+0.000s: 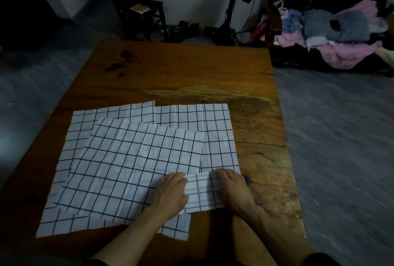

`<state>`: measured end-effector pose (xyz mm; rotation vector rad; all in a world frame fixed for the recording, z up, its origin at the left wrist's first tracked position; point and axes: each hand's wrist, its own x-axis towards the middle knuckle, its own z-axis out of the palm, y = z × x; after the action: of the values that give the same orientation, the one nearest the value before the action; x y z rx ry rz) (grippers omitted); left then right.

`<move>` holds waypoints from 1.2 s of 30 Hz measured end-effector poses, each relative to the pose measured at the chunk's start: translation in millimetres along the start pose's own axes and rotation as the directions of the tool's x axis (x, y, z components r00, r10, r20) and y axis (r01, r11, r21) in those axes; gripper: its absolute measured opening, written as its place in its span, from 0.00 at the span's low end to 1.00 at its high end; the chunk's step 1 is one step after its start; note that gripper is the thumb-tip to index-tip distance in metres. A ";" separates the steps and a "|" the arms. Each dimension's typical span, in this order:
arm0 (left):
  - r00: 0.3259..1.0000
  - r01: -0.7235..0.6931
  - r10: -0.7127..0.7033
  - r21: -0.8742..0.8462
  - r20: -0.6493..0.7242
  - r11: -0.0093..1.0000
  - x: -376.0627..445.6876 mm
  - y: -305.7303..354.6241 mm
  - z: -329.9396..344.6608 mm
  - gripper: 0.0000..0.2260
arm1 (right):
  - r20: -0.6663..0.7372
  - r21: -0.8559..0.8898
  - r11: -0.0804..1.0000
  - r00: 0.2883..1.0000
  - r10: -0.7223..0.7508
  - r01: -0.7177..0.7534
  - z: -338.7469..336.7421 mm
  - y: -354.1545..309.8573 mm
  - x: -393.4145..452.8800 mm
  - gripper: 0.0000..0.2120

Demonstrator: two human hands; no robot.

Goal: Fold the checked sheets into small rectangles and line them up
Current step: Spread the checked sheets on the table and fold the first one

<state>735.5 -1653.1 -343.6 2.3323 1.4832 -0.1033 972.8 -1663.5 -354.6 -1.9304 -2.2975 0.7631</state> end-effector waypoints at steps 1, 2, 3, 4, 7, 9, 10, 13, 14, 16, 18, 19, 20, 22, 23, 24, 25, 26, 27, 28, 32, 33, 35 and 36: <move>1.000 0.009 -0.009 0.003 0.001 1.000 3.8 0.6 -2.2 0.22 | -0.014 -0.008 1.000 1.000 0.001 -0.001 -3.1 -1.4 3.1 0.32; 1.000 0.023 -0.023 0.004 0.002 1.000 7.1 1.2 -4.7 0.22 | -0.020 -0.018 1.000 1.000 0.005 -0.005 -5.4 -2.2 6.5 0.31; 0.999 0.041 -0.041 0.009 -0.003 0.999 10.7 1.7 -6.6 0.22 | -0.020 -0.026 1.000 1.000 0.014 -0.015 -7.8 -2.8 9.9 0.30; 0.998 0.063 -0.063 0.017 -0.003 0.998 13.8 2.4 -8.3 0.23 | -0.014 -0.034 0.999 0.999 0.029 -0.029 -9.7 -3.2 13.2 0.30; 0.992 0.116 -0.118 0.058 0.040 0.992 21.8 5.6 -11.0 0.26 | 0.020 -0.097 0.994 0.998 0.051 -0.049 -10.8 -1.3 20.5 0.29; 0.988 0.131 -0.139 0.097 0.074 0.987 25.1 7.9 -10.8 0.28 | 0.046 -0.132 0.990 0.998 0.051 -0.044 -9.5 0.9 23.0 0.28; 0.985 0.138 -0.147 0.106 0.085 0.985 26.6 8.6 -10.0 0.29 | 0.058 -0.134 0.990 0.997 0.055 -0.046 -9.0 1.8 24.1 0.26; 0.983 0.146 -0.154 0.089 0.095 0.985 30.6 8.1 -7.8 0.26 | 0.062 -0.123 0.991 0.996 0.062 -0.054 -8.8 3.3 27.9 0.23; 0.984 0.147 -0.154 0.074 0.095 0.986 31.8 7.4 -7.6 0.23 | 0.060 -0.114 0.992 0.996 0.063 -0.056 -9.0 3.7 29.1 0.22; 0.984 0.144 -0.149 0.052 0.094 0.988 34.2 5.5 -8.5 0.20 | 0.065 -0.093 0.994 0.996 0.055 -0.049 -9.8 4.0 30.9 0.21; 0.987 0.135 -0.136 0.015 0.091 0.991 34.6 3.7 -10.5 0.15 | 0.069 -0.063 0.998 0.997 0.030 -0.025 -12.0 4.5 31.8 0.18; 0.988 0.133 -0.132 -0.012 0.082 0.991 34.1 2.8 -11.4 0.12 | 0.071 -0.032 0.999 0.997 0.013 -0.011 -14.1 4.2 31.6 0.15; 0.989 0.133 -0.130 -0.037 0.068 0.990 33.2 1.8 -12.8 0.09 | 0.072 0.020 1.000 0.997 0.000 -0.001 -16.9 3.1 30.6 0.11; 0.991 0.129 -0.127 -0.082 0.033 0.988 30.0 0.0 -17.2 0.06 | 0.099 0.141 0.990 0.995 -0.018 0.004 -22.8 -0.1 27.6 0.04; 0.992 0.127 -0.126 -0.109 0.017 0.986 27.8 -1.1 -20.1 0.06 | 0.101 0.176 0.984 0.994 -0.033 0.015 -25.4 -1.7 26.0 0.03; 0.992 0.123 -0.124 -0.140 0.003 0.983 25.1 -2.5 -23.0 0.05 | 0.095 0.193 0.981 0.994 -0.048 0.029 -27.8 -3.3 24.0 0.02; 0.992 0.119 -0.123 -0.169 -0.012 0.978 22.0 -4.0 -26.1 0.05 | 0.087 0.209 0.977 0.995 -0.052 0.033 -30.5 -4.9 22.0 0.03; 0.992 0.118 -0.125 -0.195 -0.023 0.974 18.7 -5.4 -29.1 0.05 | 0.078 0.218 0.975 0.995 -0.055 0.037 -32.5 -5.6 20.2 0.04; 0.991 0.118 -0.129 -0.226 -0.032 0.967 14.9 -7.0 -32.2 0.05 | 0.064 0.222 0.974 0.996 -0.054 0.039 -34.7 -6.8 18.5 0.04; 0.991 0.115 -0.130 -0.265 -0.040 0.957 11.2 -8.6 -35.9 0.05 | 0.043 0.224 0.974 0.998 -0.055 0.043 -37.3 -8.0 16.8 0.04; 0.990 0.039 -0.089 -0.394 -0.110 0.918 -5.1 -12.5 -55.2 0.07 | -0.067 0.215 0.975 0.997 -0.047 0.061 -54.2 -17.9 7.6 0.02; 0.987 0.021 -0.082 -0.403 -0.135 0.915 -8.9 -13.5 -60.4 0.07 | -0.101 0.216 0.974 0.994 -0.051 0.072 -60.0 -21.4 4.7 0.02; 0.983 0.011 -0.085 -0.409 -0.162 0.912 -15.0 -16.3 -69.5 0.07 | -0.164 0.237 0.967 0.985 -0.054 0.093 -72.3 -28.8 -2.0 0.04; 0.982 0.007 -0.085 -0.413 -0.169 0.911 -17.6 -17.7 -73.6 0.07 | -0.184 0.250 0.963 0.982 -0.051 0.097 -78.0 -32.6 -5.8 0.04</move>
<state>702.0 -1635.9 -275.6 2.0048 1.4740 0.3882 970.9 -1645.9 -271.8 -1.7148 -2.0404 0.8028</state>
